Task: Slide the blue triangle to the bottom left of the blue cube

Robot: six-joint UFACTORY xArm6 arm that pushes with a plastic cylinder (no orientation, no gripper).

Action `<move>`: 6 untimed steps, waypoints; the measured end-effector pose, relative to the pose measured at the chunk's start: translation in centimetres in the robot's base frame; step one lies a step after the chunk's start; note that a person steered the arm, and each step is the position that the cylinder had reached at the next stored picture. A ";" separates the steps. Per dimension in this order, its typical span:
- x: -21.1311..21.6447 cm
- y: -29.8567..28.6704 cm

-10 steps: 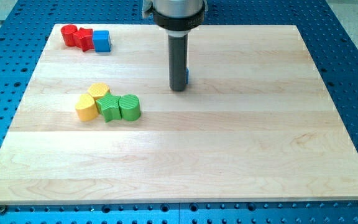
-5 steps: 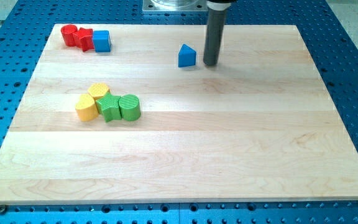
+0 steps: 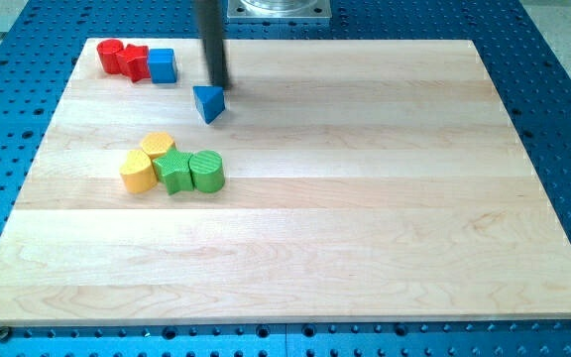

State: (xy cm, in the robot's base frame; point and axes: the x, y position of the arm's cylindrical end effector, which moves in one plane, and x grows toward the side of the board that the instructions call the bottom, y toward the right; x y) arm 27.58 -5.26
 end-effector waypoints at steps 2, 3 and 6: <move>8.0 -0.2; 7.5 -5.4; 4.0 -11.0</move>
State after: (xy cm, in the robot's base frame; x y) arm 31.56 -16.27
